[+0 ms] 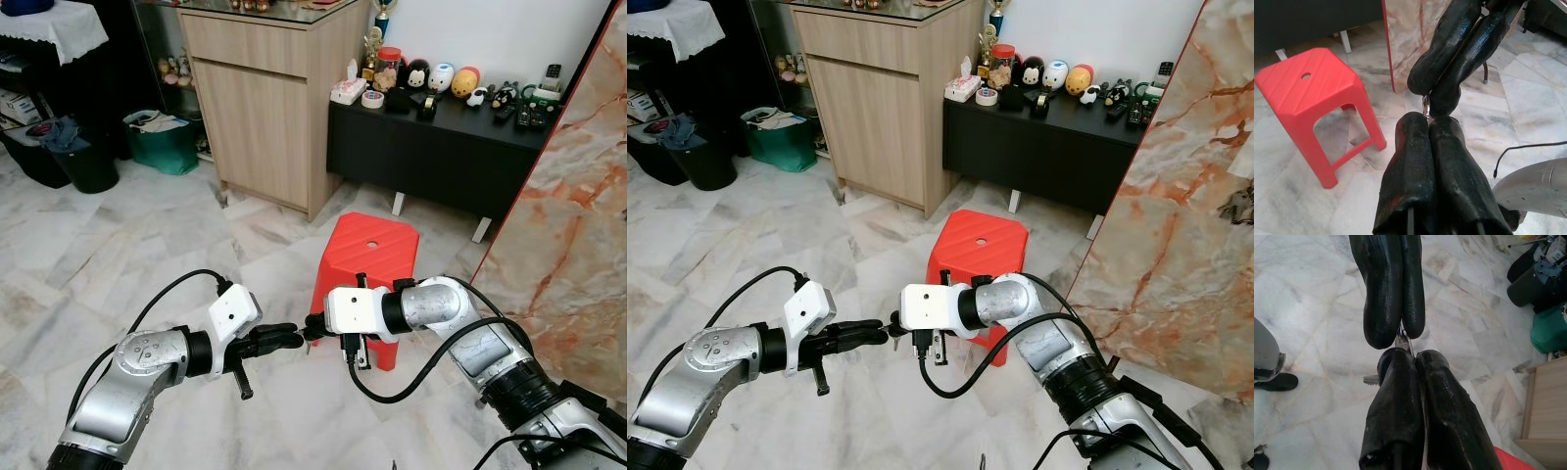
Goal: Hang keys on a hook
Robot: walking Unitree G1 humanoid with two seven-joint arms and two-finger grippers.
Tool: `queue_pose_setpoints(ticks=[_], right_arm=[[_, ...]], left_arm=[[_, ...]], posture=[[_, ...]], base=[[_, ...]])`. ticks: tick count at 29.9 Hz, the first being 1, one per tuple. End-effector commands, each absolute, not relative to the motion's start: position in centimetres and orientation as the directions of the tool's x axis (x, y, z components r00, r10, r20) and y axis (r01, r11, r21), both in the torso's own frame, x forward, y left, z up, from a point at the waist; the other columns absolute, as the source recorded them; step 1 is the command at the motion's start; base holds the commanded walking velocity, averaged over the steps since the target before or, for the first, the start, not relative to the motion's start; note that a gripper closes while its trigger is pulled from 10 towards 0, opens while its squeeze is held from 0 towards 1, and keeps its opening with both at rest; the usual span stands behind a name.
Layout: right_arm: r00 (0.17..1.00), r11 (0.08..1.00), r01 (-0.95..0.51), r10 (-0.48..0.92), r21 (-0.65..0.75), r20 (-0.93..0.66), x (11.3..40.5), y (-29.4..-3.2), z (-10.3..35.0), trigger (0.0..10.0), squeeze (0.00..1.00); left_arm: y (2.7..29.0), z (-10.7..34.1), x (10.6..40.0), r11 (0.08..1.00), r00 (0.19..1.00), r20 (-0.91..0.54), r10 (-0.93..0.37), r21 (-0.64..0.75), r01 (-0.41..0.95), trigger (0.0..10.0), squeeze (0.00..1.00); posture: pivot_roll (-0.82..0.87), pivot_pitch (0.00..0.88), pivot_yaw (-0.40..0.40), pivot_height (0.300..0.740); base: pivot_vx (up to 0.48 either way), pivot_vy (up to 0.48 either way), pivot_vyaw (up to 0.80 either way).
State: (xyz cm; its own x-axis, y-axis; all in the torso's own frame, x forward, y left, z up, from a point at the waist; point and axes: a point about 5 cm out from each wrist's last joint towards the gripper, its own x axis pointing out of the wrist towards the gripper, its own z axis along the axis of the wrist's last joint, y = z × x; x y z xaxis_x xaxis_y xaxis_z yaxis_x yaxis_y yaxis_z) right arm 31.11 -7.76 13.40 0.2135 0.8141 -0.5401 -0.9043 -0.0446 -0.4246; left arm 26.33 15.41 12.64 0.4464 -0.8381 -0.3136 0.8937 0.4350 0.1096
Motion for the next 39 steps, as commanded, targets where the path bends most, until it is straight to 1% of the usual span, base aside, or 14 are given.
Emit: queue_pose_setpoints(ticks=[1,3,4,16,17,18,19,22,25,27,31,35,36,39], right_arm=[[0.197,-0.068,-0.899,0.819,-0.433,-0.538,30.9,-7.1,13.7,10.0,0.00],[0.195,-0.068,-0.900,0.820,-0.430,-0.538,30.9,-7.1,13.7,10.0,0.00],[0.194,-0.066,-0.902,0.821,-0.427,-0.538,30.9,-7.1,13.7,10.0,1.00],[0.257,-0.003,-0.885,0.830,-0.465,-0.495,31.6,-7.0,14.3,10.0,1.00],[0.284,0.026,-0.877,0.833,-0.480,-0.475,31.9,-6.9,14.7,10.0,0.88],[0.284,0.026,-0.877,0.833,-0.480,-0.475,31.9,-6.9,14.7,10.0,0.88],[0.340,0.088,-0.859,0.835,-0.505,-0.432,32.6,-7.0,15.3,10.0,0.00],[0.368,0.123,-0.851,0.833,-0.511,-0.413,32.9,-7.1,15.6,10.0,0.00],[0.451,0.230,-0.819,0.824,-0.526,-0.342,33.8,-7.4,16.5,10.0,0.00],[0.581,0.442,-0.764,0.787,-0.469,-0.205,35.2,-8.3,17.9,10.0,0.00],[0.717,0.641,-0.676,0.686,-0.363,-0.124,36.4,-10.0,17.9,10.0,0.00],[0.746,0.686,-0.652,0.657,-0.322,-0.110,36.6,-10.5,17.6,10.0,0.00],[0.817,0.788,-0.576,0.555,-0.216,-0.152,36.8,-12.3,14.9,10.0,0.00],[0.855,0.856,-0.498,0.458,-0.139,-0.242,36.3,-14.0,11.4,10.0,0.00]], left_arm=[[15.8,13.0,26.6,0.444,0.455,-0.315,-0.833,0.111,0.889,0.0,0.00],[15.8,13.0,26.6,0.445,0.456,-0.313,-0.833,0.111,0.889,0.0,0.00],[15.8,13.0,26.7,0.445,0.456,-0.312,-0.833,0.111,0.889,0.0,0.00],[16.5,12.8,26.4,0.453,0.459,-0.333,-0.824,0.101,0.886,0.0,0.00],[16.5,12.8,26.4,0.452,0.458,-0.337,-0.823,0.099,0.886,0.0,0.00],[16.5,12.8,26.4,0.452,0.458,-0.337,-0.823,0.099,0.886,0.0,0.00],[16.6,12.8,26.3,0.452,0.456,-0.342,-0.821,0.097,0.887,0.0,0.00],[16.7,12.8,26.3,0.452,0.455,-0.345,-0.821,0.096,0.887,0.0,0.00],[16.8,12.6,26.2,0.451,0.452,-0.353,-0.819,0.093,0.888,0.0,0.00],[17.0,12.4,26.0,0.452,0.451,-0.364,-0.815,0.087,0.888,0.0,0.00],[17.6,12.2,26.1,0.497,0.493,-0.363,-0.790,0.089,0.863,0.0,0.00],[17.8,12.1,26.1,0.517,0.511,-0.360,-0.780,0.087,0.851,0.0,0.00],[18.7,11.5,26.5,0.609,0.592,-0.324,-0.738,0.058,0.791,10.0,0.00],[19.8,10.6,26.9,0.708,0.682,-0.296,-0.669,0.027,0.706,10.0,0.00]], posture=[[0.07,0.003,-0.039,0.740],[0.07,0.004,-0.039,0.740],[0.07,0.004,-0.039,0.740],[0.07,0.007,-0.036,0.740],[0.07,0.007,-0.036,0.740],[0.07,0.007,-0.036,0.740],[0.07,0.007,-0.035,0.740],[0.07,0.007,-0.035,0.740],[0.07,0.008,-0.035,0.740],[0.07,0.008,-0.034,0.740],[0.06,0.007,-0.030,0.740],[0.06,0.006,-0.029,0.740],[0.06,0.004,-0.029,0.740],[0.06,0.002,-0.028,0.740]], base=[[0.000,0.000,0.00],[0.000,0.000,0.00],[0.000,0.000,0.00],[0.000,0.000,0.00],[0.000,0.000,0.00],[0.000,0.000,0.00],[0.000,0.000,0.00],[0.000,0.000,0.00],[0.000,0.000,0.00],[0.000,0.000,0.00],[0.000,0.000,0.00],[0.000,0.000,0.00],[0.000,0.000,0.00],[0.000,0.000,0.00]])
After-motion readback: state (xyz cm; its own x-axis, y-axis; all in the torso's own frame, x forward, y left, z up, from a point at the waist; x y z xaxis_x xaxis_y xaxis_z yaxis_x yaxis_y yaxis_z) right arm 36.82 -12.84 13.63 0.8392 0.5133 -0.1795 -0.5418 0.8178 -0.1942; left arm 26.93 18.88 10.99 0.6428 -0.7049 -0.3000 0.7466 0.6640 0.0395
